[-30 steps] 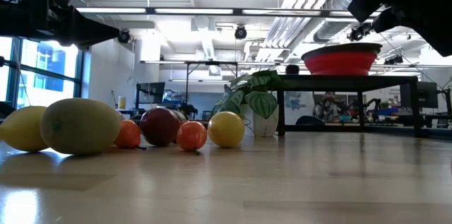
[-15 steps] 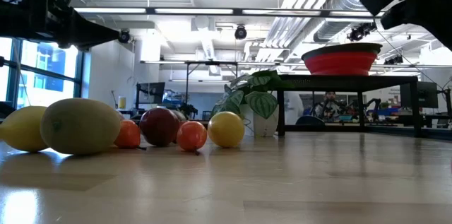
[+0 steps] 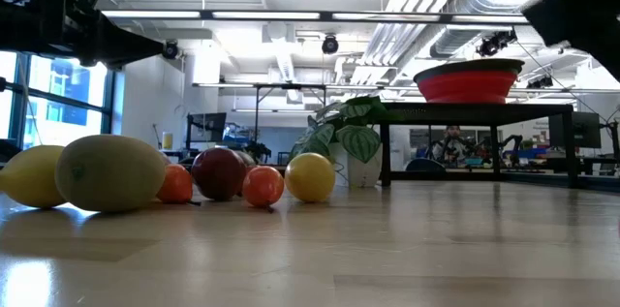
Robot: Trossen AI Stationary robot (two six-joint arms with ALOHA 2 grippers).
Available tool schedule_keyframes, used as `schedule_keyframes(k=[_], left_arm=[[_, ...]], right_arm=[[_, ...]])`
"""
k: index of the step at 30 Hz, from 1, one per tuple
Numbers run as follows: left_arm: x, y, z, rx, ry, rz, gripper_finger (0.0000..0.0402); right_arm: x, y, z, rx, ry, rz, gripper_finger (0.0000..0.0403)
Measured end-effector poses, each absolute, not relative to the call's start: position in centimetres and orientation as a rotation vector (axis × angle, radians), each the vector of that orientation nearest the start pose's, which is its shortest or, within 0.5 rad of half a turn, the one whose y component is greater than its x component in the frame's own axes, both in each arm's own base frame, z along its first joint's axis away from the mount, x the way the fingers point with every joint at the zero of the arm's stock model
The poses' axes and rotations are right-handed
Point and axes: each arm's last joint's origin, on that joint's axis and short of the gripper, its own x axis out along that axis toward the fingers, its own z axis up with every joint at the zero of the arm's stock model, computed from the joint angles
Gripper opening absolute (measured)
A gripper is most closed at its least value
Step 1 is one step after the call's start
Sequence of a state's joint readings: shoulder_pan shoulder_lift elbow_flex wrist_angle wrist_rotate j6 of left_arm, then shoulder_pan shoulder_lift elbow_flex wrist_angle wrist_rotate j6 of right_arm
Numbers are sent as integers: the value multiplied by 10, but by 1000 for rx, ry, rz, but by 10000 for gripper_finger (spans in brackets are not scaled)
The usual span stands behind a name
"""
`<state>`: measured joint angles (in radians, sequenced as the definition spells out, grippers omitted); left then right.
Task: Pick & Place Fruit
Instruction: Put the lemon into the red colander
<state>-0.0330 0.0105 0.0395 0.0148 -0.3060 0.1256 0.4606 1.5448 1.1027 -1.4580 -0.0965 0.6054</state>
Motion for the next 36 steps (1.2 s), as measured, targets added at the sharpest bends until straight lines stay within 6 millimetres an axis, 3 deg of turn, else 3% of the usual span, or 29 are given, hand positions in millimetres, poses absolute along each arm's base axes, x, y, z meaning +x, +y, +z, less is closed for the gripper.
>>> schedule_keyframes(k=[9,19,36], left_arm=[[95,6,177,118,-24,276,33],[95,6,177,118,-24,277,33],[95,6,177,118,-23,280,33]], right_arm=[[195,100,202,57,1941,-218,306],[203,104,199,180,1841,-296,304],[203,102,199,137,1815,-323,303]])
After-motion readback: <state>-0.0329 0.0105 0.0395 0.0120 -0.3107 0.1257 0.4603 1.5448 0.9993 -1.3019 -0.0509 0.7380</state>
